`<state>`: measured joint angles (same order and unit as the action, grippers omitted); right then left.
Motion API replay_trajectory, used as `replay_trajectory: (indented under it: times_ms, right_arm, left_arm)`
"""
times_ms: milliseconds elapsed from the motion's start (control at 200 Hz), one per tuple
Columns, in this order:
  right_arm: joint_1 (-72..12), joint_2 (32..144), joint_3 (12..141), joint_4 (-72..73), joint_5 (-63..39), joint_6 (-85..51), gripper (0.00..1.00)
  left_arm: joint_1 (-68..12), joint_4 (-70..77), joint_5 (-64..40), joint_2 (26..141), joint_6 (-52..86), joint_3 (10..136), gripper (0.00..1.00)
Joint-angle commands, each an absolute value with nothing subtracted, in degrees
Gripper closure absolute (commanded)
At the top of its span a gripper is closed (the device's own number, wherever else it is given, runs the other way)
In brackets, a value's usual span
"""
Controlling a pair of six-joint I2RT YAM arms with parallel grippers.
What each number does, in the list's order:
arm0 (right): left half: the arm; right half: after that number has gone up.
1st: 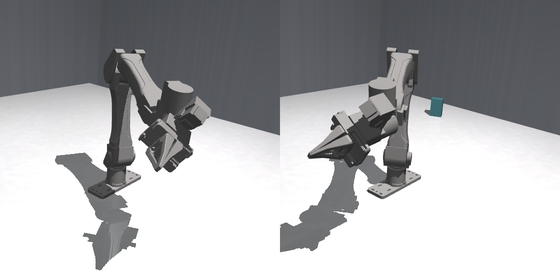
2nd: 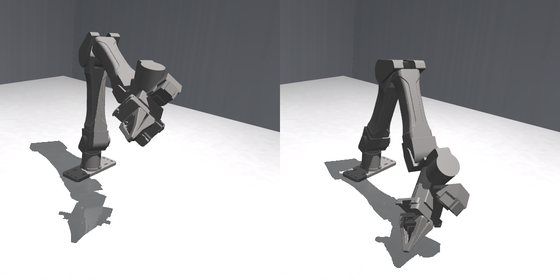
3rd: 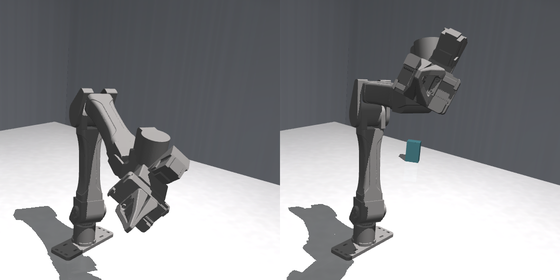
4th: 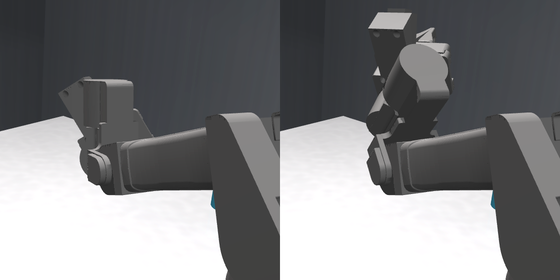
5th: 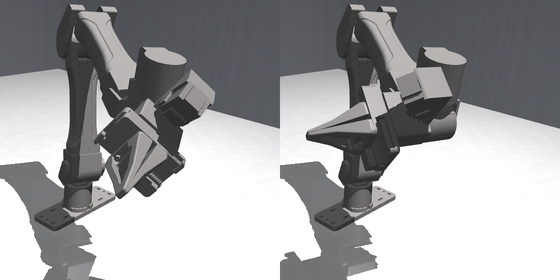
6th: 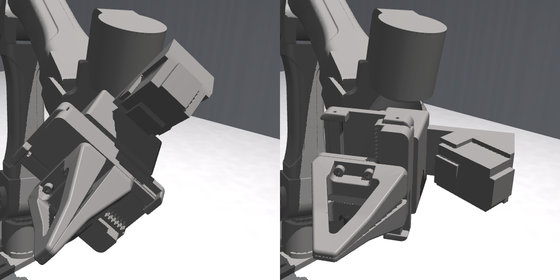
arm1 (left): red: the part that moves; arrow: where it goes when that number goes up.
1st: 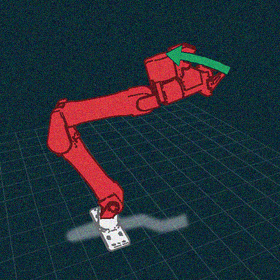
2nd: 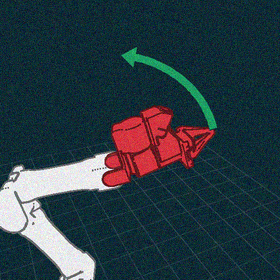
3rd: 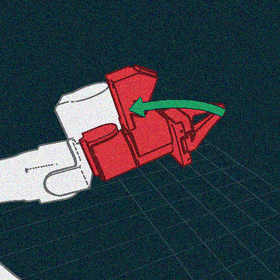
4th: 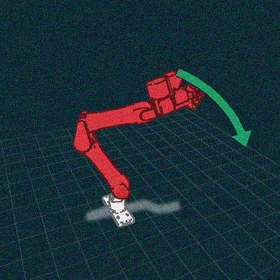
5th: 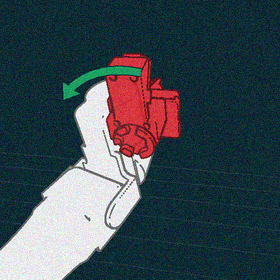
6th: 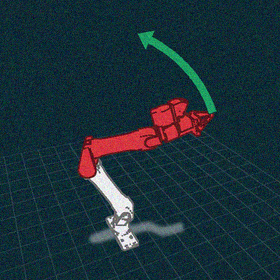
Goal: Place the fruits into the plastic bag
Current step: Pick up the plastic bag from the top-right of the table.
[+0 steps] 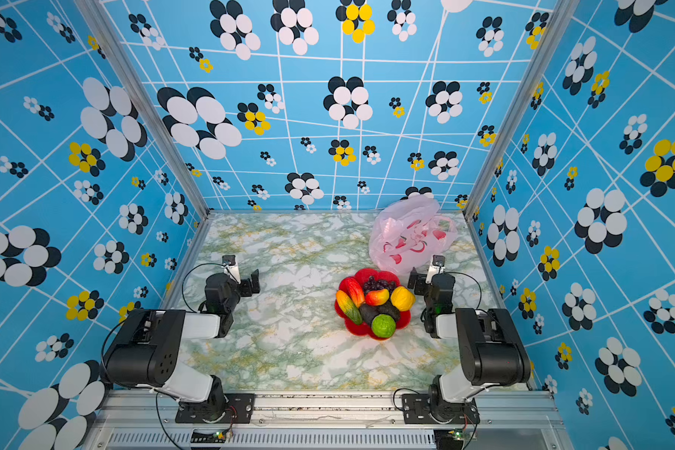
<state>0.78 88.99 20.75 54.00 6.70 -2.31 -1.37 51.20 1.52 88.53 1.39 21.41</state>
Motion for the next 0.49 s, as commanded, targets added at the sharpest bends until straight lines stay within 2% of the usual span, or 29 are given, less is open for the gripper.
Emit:
replay_trajectory:
  times_ms: [0,490]
  right_arm:
    - [0.38,89.19,21.70,53.43,5.62,-2.27,0.01]
    - [0.36,89.19,21.81,53.31,5.62,-2.23,0.01]
  left_arm:
    - [-1.41,51.29,2.28,88.31,0.53,22.11,0.01]
    - [-1.23,51.33,1.90,88.25,0.62,22.11,0.01]
